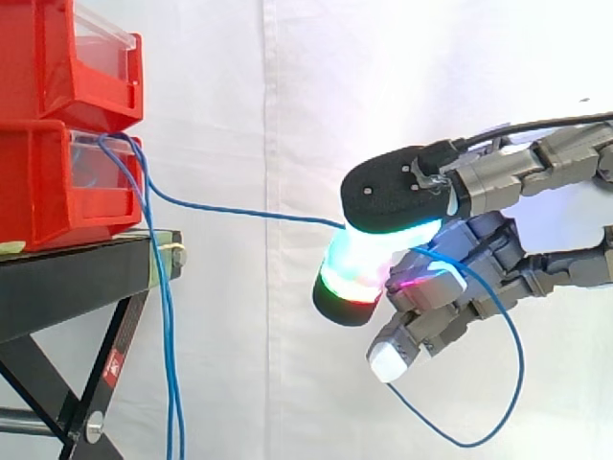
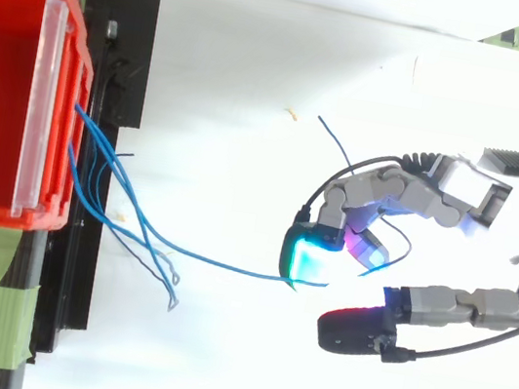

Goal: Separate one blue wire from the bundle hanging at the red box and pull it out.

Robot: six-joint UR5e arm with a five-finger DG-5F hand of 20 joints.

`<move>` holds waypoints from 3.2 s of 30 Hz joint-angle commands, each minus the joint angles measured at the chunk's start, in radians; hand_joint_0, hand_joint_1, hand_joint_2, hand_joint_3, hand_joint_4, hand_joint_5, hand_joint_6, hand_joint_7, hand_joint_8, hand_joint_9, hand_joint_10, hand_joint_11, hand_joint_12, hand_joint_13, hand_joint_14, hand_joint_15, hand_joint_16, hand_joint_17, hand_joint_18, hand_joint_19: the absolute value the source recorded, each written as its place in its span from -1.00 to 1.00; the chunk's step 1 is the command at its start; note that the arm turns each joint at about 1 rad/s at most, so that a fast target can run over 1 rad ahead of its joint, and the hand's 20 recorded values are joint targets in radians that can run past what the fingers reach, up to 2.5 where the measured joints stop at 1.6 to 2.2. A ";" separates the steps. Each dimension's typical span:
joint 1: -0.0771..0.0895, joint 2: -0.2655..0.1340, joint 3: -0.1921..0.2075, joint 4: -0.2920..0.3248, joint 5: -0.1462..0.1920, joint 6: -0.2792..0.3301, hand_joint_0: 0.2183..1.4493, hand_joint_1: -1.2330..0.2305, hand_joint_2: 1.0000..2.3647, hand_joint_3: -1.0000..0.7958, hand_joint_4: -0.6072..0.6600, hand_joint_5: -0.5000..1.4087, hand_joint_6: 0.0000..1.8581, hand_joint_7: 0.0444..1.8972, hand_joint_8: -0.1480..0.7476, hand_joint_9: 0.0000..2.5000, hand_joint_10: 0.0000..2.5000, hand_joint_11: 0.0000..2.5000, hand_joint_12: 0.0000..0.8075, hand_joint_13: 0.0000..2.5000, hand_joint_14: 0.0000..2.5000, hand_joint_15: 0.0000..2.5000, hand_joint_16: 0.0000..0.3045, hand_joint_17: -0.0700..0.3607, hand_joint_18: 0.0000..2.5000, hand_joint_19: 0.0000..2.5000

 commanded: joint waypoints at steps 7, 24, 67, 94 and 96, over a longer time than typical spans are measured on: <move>0.001 0.000 0.000 0.002 0.000 0.000 -0.36 -0.34 -0.96 0.14 -0.15 -0.63 -0.16 0.24 -0.12 -0.70 -0.28 0.52 -0.19 -0.67 -0.99 -0.57 -0.73 -0.24 -0.71 -0.52; 0.001 0.000 0.000 0.000 0.000 0.000 -0.36 -0.34 -0.96 0.14 -0.14 -0.63 -0.16 0.22 -0.12 -0.70 -0.27 0.52 -0.19 -0.67 -0.98 -0.57 -0.73 -0.24 -0.71 -0.51; -0.001 0.000 0.000 0.000 0.000 0.000 -0.36 -0.34 -0.96 0.15 -0.18 -0.63 -0.15 0.22 -0.11 -0.70 -0.42 0.53 -0.19 -0.67 -0.99 -0.57 -0.73 -0.24 -0.71 -0.52; 0.001 0.000 0.000 0.000 -0.002 0.000 -0.36 -0.34 -0.96 0.15 -0.18 -0.63 -0.15 0.22 -0.10 -0.71 -0.35 0.56 -0.19 -0.67 -0.98 -0.57 -0.73 -0.24 -0.70 -0.52; 0.001 0.000 0.000 0.002 0.000 0.000 -0.36 -0.34 -0.96 0.15 -0.17 -0.63 -0.15 0.22 -0.11 -0.71 -0.35 0.56 -0.19 -0.67 -0.98 -0.57 -0.73 -0.24 -0.70 -0.51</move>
